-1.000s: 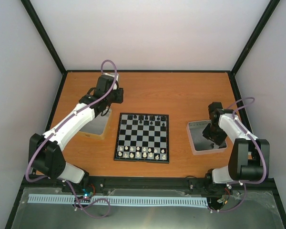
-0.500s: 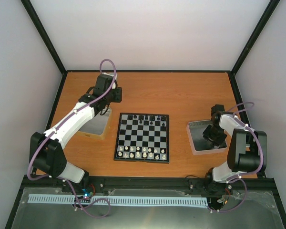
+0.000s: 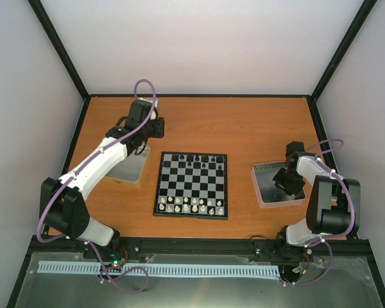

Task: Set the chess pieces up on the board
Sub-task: Pick up the chess piece from the storage box.

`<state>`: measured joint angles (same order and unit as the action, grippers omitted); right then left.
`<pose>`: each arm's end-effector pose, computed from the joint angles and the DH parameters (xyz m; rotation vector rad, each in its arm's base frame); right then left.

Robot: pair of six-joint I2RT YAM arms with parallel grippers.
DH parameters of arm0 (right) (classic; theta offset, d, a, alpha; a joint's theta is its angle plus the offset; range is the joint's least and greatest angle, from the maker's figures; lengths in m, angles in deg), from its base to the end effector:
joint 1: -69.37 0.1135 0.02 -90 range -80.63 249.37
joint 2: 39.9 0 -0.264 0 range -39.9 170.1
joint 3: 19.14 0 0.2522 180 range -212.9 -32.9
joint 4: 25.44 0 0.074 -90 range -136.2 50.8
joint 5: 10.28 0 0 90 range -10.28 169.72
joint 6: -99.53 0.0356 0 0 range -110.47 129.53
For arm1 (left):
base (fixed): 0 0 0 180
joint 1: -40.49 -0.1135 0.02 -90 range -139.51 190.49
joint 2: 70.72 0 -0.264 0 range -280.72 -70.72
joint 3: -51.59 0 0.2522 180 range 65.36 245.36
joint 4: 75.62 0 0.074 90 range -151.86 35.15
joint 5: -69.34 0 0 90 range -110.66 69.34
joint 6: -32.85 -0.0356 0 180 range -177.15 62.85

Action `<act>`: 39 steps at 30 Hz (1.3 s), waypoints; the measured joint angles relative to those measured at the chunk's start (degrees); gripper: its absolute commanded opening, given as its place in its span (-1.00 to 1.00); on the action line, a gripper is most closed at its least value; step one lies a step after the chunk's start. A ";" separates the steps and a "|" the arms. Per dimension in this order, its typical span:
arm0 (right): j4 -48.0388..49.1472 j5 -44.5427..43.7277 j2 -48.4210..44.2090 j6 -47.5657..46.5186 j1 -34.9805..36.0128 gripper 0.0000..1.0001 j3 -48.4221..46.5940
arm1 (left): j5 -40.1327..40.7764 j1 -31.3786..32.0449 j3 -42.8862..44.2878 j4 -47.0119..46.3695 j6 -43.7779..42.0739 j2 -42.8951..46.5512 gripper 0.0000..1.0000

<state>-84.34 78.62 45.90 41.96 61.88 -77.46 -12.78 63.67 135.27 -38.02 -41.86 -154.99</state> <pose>0.2293 -0.0308 0.1510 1.0508 2.8907 -0.0078 0.3068 -0.1261 0.3060 0.0793 2.2370 -0.2125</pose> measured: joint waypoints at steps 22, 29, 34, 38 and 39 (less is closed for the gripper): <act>-13.22 -4.35 -0.70 10.10 0.00 0.00 -3.34 | -1.03 -0.04 0.00 0.00 0.02 0.00 -0.01; -12.70 -1.38 2.86 10.95 0.00 -0.02 -3.34 | -1.05 -0.04 0.00 -0.02 0.02 0.00 -0.02; -10.84 2.05 3.48 10.93 0.00 -0.03 -3.54 | -1.03 -0.04 0.00 -0.02 0.02 0.00 -0.02; -9.46 5.07 3.50 11.06 0.00 -0.19 -3.54 | -0.98 -0.04 0.00 -0.02 0.02 0.00 -0.02; -9.07 5.55 3.50 11.15 0.00 -0.24 -3.50 | -0.98 -0.04 0.00 -0.02 0.00 0.00 -0.01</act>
<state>-93.41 84.17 49.40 53.11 61.88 -80.95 -13.76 63.62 135.27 -38.04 -41.86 -154.99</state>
